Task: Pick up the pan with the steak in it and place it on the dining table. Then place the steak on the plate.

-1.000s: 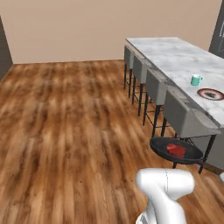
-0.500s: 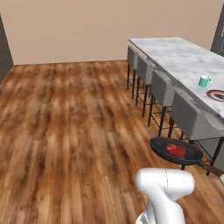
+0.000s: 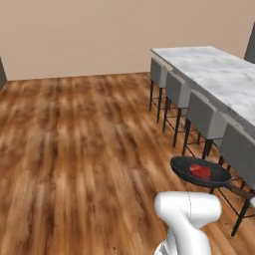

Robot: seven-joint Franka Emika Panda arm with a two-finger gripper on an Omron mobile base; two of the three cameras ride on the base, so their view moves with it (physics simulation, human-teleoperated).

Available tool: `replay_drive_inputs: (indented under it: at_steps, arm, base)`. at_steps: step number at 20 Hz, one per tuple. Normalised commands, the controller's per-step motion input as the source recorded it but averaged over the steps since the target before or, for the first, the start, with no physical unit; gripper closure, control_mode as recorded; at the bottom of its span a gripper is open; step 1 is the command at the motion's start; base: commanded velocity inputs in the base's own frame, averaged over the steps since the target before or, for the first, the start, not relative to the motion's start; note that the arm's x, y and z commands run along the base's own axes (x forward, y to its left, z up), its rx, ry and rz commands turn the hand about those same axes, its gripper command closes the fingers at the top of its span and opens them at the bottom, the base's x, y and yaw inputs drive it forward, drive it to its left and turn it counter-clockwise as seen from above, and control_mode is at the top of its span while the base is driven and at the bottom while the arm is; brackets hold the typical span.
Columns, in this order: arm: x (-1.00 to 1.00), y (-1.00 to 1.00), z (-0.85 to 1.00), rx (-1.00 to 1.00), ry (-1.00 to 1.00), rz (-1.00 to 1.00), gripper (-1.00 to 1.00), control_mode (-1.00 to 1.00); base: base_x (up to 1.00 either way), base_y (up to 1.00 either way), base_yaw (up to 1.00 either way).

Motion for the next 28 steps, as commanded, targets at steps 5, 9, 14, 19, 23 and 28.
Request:
replay_drive_inputs:
  at_steps: [5,9,14,19,23,28]
  arm:
    - [0.00,0.00,0.00,0.00,0.00,0.00,1.00,1.00]
    - [0.00,0.00,0.00,0.00,0.00,0.00,1.00,1.00]
    - [0.00,0.00,0.00,0.00,0.00,0.00,1.00,1.00]
    - [0.00,0.00,0.00,0.00,0.00,0.00,1.00,1.00]
    - [0.00,0.00,0.00,0.00,0.00,0.00,1.00,1.00]
    - [0.00,0.00,0.00,0.00,0.00,0.00,1.00,1.00]
  base:
    - [1.00,0.43,-0.13]
    - [0.69,0.19,-0.10]
    - [0.42,0.02,-0.25]
    - [0.06,-0.01,-0.48]
    - [0.03,0.00,-0.49]
    - [0.02,0.03,-0.50]
